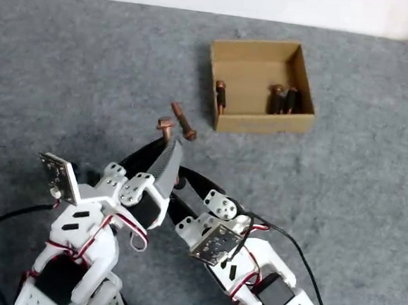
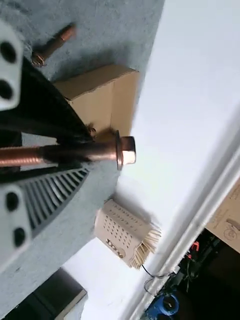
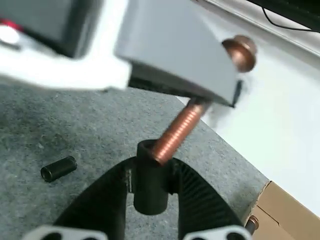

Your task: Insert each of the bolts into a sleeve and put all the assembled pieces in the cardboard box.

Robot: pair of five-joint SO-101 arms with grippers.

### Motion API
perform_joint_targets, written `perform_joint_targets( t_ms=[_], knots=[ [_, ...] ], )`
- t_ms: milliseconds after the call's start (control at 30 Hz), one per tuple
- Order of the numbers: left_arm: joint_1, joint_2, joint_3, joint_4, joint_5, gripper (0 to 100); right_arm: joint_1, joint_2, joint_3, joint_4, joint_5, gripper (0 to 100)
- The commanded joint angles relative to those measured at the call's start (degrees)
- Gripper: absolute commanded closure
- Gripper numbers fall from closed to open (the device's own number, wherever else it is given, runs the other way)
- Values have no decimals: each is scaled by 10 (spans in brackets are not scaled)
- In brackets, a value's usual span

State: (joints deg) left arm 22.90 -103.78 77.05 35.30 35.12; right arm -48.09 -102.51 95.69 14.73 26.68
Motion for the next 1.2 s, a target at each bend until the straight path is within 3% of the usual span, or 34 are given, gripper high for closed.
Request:
perform_joint_targets(
  t_ms=[0,300,900,1033,1167],
  knots=[
    [-32,-6,1,-73,-38,996,1,-1,69,-14,3,994],
    [-48,-6,5,-81,-36,996,2,-1,69,-14,3,994],
    [-1,-6,0,24,-34,996,12,-1,66,-15,3,994],
    [-10,-5,-3,76,-33,996,35,-7,66,-16,3,994],
    [-71,1,-22,163,4,996,39,-7,65,-15,3,994]
  ],
)
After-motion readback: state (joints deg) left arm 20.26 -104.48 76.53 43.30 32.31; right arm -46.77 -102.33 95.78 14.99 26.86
